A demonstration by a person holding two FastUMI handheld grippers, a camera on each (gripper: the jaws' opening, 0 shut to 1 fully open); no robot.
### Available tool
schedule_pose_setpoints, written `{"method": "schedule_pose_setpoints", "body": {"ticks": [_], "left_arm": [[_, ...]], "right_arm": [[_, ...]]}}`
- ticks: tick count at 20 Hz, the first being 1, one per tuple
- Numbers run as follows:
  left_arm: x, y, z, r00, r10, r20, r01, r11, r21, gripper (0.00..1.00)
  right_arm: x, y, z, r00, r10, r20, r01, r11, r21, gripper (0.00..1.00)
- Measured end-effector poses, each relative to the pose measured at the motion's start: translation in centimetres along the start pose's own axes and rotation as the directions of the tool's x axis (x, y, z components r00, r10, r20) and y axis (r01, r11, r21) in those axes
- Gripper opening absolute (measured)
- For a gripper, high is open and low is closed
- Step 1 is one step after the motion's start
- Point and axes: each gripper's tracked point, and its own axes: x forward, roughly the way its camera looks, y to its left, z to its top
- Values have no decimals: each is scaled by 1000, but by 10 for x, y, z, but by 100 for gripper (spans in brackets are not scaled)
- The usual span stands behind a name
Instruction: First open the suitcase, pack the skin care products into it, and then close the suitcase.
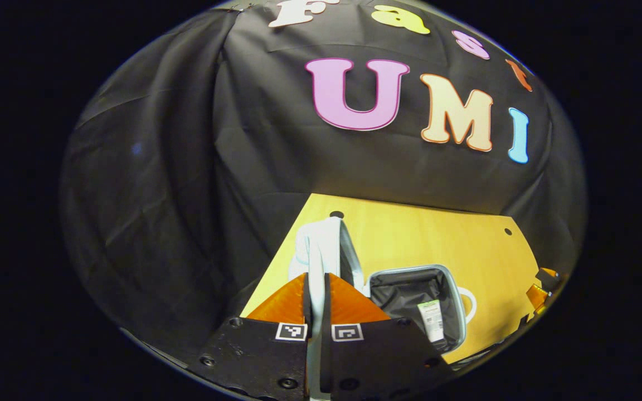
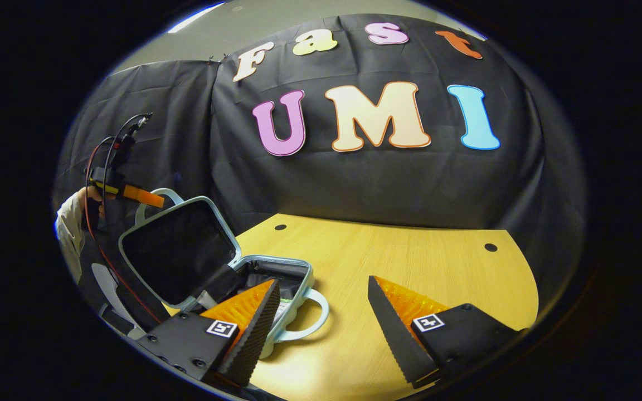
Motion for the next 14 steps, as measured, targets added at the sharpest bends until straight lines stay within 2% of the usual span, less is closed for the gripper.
{"method": "schedule_pose_setpoints", "body": {"ticks": [4,6,11,14], "left_arm": [[-12,-63,10,993,-114,31,114,993,3,2],[-10,-88,14,989,-139,54,138,990,21,2],[-8,-156,6,969,-244,43,243,970,19,2],[-2,-189,-3,958,-286,24,285,957,50,2]], "right_arm": [[-10,-16,-1,1000,0,-1,0,1000,5,98],[-15,-22,1,1000,-2,-2,2,1000,2,98],[-23,-42,6,1000,-18,13,18,1000,3,98],[-31,-54,4,999,-37,15,37,999,4,98]]}}
